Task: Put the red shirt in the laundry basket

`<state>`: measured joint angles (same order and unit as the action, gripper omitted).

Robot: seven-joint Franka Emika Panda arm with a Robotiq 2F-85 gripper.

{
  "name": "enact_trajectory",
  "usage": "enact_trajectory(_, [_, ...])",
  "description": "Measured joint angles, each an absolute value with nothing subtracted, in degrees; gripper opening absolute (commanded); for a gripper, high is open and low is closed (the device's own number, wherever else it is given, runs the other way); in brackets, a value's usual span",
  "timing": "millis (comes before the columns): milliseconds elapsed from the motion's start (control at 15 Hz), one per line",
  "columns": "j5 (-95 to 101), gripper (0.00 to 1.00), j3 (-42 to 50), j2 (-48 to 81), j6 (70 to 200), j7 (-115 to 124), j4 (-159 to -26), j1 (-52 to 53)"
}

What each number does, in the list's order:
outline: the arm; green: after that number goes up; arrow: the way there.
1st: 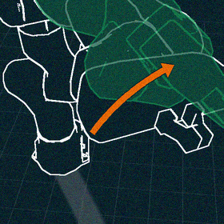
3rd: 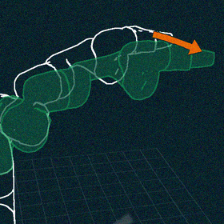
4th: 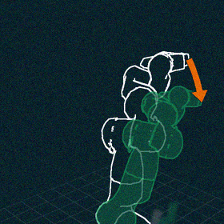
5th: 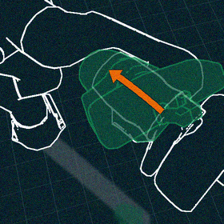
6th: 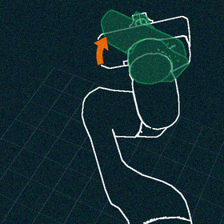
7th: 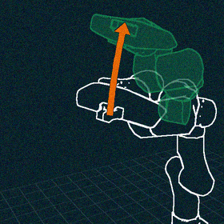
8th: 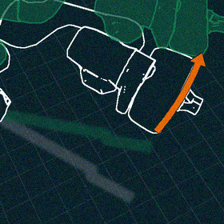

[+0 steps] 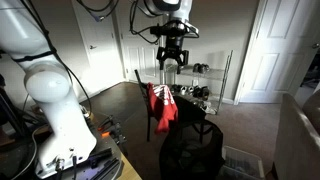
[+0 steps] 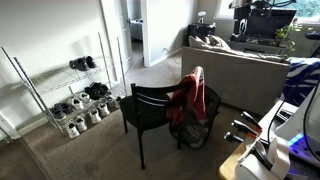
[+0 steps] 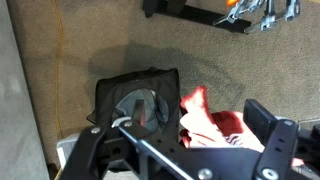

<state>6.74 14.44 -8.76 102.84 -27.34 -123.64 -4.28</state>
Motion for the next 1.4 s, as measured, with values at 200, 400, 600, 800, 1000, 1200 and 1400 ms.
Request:
enact_trajectory(200, [6.7, 1.0, 14.4, -8.8, 102.8, -27.3, -123.6, -4.3])
enact_trajectory(400, [6.7, 1.0, 14.4, -8.8, 102.8, -27.3, -123.6, -4.3])
enact_trajectory(600, [6.7, 1.0, 14.5, -8.8, 102.8, -27.3, -123.6, -4.3])
enact_trajectory(800, [6.7, 1.0, 14.5, -8.8, 102.8, -27.3, -123.6, -4.3])
enact_trajectory(1000, [6.7, 1.0, 13.9, -8.8, 103.0, -27.3, -123.4, -4.4])
enact_trajectory(1200, [6.8, 1.0, 11.5, -8.8, 103.2, -27.2, -121.2, -4.2])
enact_trajectory(1400, [7.9, 1.0, 8.4, -8.8, 103.3, -27.1, -117.9, -3.2])
